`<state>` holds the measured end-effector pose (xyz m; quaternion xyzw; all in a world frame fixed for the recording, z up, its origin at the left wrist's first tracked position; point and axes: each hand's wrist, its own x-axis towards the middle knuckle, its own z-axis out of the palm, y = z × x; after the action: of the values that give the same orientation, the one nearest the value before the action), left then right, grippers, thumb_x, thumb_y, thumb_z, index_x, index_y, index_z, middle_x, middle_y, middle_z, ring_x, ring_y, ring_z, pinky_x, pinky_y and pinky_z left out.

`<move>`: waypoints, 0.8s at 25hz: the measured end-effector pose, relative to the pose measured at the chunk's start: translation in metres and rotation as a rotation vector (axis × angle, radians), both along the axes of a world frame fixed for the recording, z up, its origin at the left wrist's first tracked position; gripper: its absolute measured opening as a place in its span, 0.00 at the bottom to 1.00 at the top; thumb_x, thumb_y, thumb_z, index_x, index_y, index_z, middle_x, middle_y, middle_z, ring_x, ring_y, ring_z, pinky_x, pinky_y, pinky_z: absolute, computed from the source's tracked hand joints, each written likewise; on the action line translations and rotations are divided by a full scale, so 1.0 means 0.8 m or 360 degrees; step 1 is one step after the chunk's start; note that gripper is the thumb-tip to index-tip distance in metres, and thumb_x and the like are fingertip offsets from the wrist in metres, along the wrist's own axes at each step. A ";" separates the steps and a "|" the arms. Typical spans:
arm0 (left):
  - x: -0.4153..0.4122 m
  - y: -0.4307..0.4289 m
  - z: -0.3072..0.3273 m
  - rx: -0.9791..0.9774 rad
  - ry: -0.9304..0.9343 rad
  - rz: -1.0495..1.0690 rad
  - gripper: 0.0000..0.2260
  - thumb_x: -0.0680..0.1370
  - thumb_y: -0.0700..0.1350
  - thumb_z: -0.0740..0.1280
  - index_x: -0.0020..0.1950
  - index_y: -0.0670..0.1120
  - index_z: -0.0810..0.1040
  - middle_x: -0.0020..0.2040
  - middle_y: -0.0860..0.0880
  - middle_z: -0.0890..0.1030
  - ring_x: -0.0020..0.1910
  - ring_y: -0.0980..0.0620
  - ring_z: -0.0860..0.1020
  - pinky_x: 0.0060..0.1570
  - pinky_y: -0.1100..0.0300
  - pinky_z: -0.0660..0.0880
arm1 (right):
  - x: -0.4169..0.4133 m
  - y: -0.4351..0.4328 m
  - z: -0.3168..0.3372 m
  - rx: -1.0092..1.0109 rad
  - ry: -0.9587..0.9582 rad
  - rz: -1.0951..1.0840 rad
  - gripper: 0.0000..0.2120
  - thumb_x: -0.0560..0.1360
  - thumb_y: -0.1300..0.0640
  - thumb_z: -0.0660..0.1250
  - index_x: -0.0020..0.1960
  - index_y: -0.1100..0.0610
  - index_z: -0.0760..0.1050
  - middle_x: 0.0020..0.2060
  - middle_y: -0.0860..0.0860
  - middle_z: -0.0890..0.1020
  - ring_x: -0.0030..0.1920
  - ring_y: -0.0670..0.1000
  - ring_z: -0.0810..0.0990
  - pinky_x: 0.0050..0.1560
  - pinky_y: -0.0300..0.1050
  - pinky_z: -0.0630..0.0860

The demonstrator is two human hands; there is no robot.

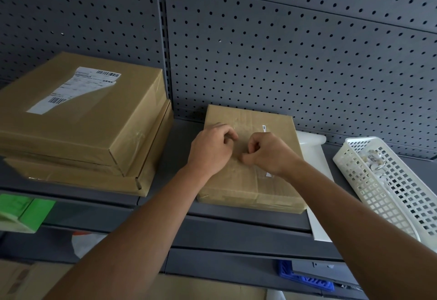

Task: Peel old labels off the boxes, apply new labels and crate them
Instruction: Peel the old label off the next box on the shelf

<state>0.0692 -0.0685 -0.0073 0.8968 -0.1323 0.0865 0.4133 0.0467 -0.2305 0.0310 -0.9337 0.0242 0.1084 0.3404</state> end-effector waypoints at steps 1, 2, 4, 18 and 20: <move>0.000 0.000 -0.001 -0.0004 0.0003 0.0002 0.12 0.78 0.38 0.63 0.49 0.53 0.82 0.53 0.60 0.82 0.50 0.61 0.78 0.49 0.61 0.75 | 0.002 0.001 0.000 -0.0030 -0.0018 -0.0013 0.10 0.69 0.57 0.74 0.38 0.55 0.73 0.32 0.47 0.74 0.31 0.46 0.70 0.33 0.40 0.70; -0.001 0.000 -0.001 -0.0005 0.0010 0.0003 0.12 0.78 0.38 0.63 0.49 0.53 0.82 0.53 0.60 0.82 0.51 0.61 0.78 0.50 0.61 0.75 | 0.003 0.000 0.000 -0.0047 -0.0050 -0.0037 0.10 0.69 0.58 0.74 0.38 0.55 0.72 0.32 0.48 0.74 0.31 0.46 0.70 0.32 0.39 0.70; -0.002 -0.001 -0.001 -0.0005 0.0012 -0.0004 0.12 0.78 0.38 0.62 0.49 0.53 0.82 0.53 0.60 0.82 0.52 0.61 0.78 0.50 0.62 0.75 | 0.002 -0.005 0.001 0.0010 -0.0094 -0.0072 0.10 0.70 0.59 0.74 0.38 0.55 0.72 0.32 0.47 0.73 0.31 0.46 0.69 0.32 0.38 0.69; 0.000 0.000 0.001 0.0028 0.0040 0.0021 0.12 0.79 0.39 0.62 0.48 0.55 0.82 0.53 0.61 0.81 0.52 0.62 0.78 0.51 0.62 0.75 | -0.008 -0.005 0.012 -0.0122 -0.0116 0.0079 0.04 0.72 0.55 0.73 0.43 0.53 0.79 0.39 0.49 0.82 0.37 0.44 0.78 0.37 0.34 0.76; 0.001 -0.001 0.001 0.0036 0.0049 0.0024 0.12 0.78 0.39 0.62 0.48 0.55 0.81 0.52 0.60 0.81 0.51 0.61 0.78 0.51 0.61 0.75 | -0.010 0.003 0.012 -0.0395 -0.0194 0.0217 0.01 0.74 0.55 0.70 0.44 0.52 0.78 0.42 0.48 0.81 0.43 0.47 0.80 0.46 0.41 0.80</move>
<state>0.0700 -0.0689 -0.0062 0.9036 -0.1202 0.0741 0.4045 0.0388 -0.2279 0.0410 -0.9730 -0.0466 0.0705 0.2150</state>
